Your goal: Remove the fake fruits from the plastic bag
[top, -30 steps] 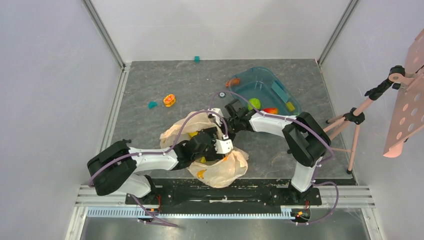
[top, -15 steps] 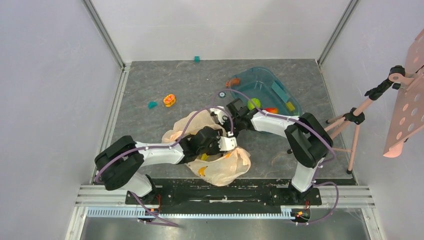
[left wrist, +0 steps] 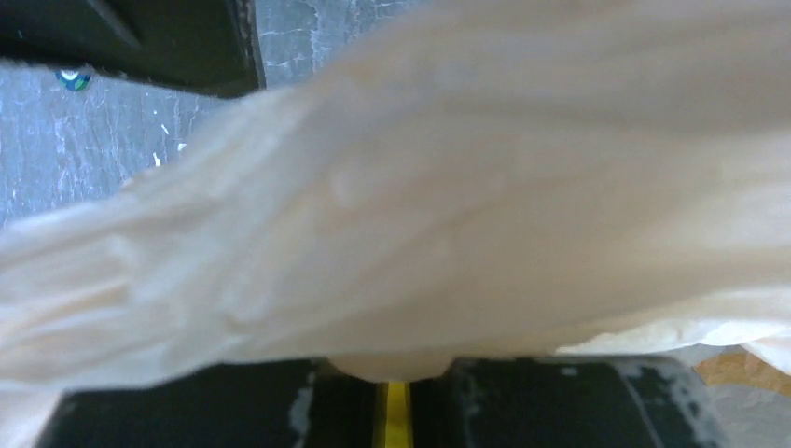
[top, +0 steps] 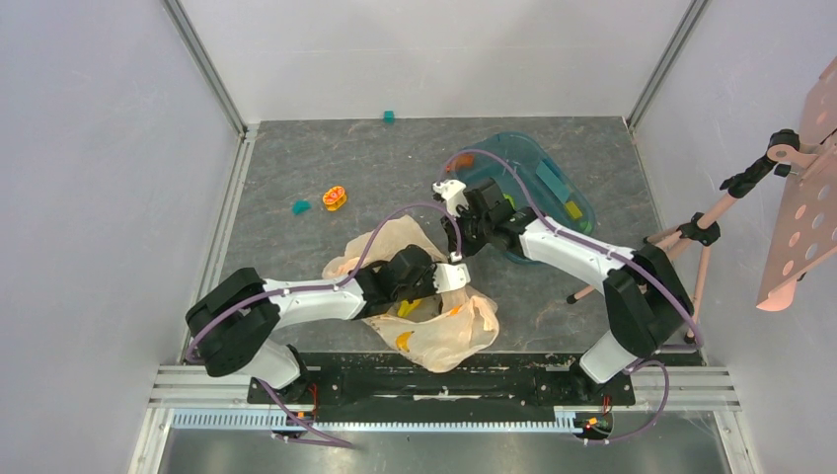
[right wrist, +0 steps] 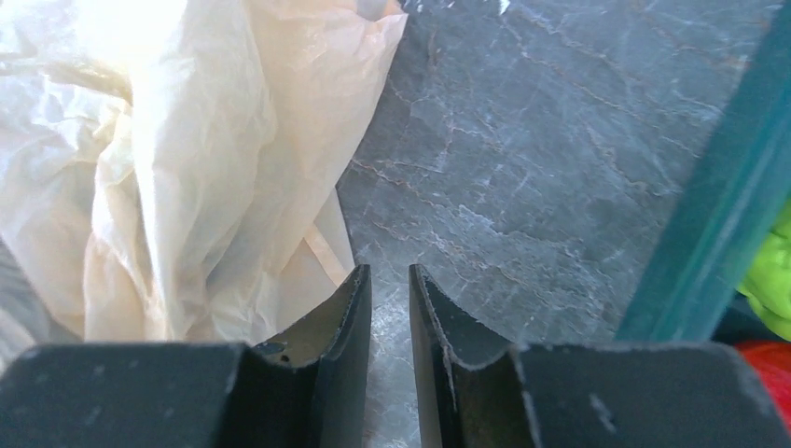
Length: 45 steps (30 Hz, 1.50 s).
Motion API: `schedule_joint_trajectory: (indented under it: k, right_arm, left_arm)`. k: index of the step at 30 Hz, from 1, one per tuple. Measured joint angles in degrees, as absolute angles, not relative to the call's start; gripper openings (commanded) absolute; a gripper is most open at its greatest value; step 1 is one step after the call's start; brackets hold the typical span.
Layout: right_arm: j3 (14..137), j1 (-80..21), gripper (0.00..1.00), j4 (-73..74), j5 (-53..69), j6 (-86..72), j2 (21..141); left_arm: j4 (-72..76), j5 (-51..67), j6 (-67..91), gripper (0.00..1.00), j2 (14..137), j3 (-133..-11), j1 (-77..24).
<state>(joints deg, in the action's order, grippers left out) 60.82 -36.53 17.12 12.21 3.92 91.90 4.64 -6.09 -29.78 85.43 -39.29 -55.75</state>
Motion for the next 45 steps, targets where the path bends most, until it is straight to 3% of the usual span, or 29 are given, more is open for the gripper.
schedule_joint_trajectory:
  k: [3,12,13,18,21,26,34,45]
  right_arm:
    - [59.99,-36.53,0.26,16.84,10.55,3.75,90.00]
    - [56.86,-36.53,0.26,16.82,6.70,3.40,85.21]
    - [56.75,-36.53,0.26,16.80,6.50,3.40,85.10]
    - [56.40,-36.53,0.27,16.82,6.11,3.11,85.03]
    - [56.38,-36.53,0.27,16.80,6.15,2.98,85.03]
    - [56.36,-36.53,0.27,16.80,6.33,2.92,85.03]
    - [55.05,-36.53,0.27,15.73,7.25,2.11,85.03]
    - [53.06,-36.53,0.27,13.89,8.95,0.99,85.03]
  left_arm:
    - [3.31,-7.18,-27.94,0.02,84.88,-40.25,-55.75]
    - [-1.10,-10.26,-23.07,0.02,82.30,-43.31,-55.75]
    - [-1.41,-10.41,-22.55,0.05,81.97,-43.51,-55.75]
    - [-2.11,-10.41,-22.44,0.61,80.86,-43.62,-55.75]
    - [-2.13,-11.09,-22.33,0.74,80.42,-43.24,-55.68]
    - [-6.44,-13.56,-16.99,0.84,80.38,-45.69,-54.13]
    - [-17.12,-22.65,1.76,0.86,80.51,-57.89,-53.69]
    - [-26.81,-23.00,19.00,0.84,79.75,-57.19,-53.69]
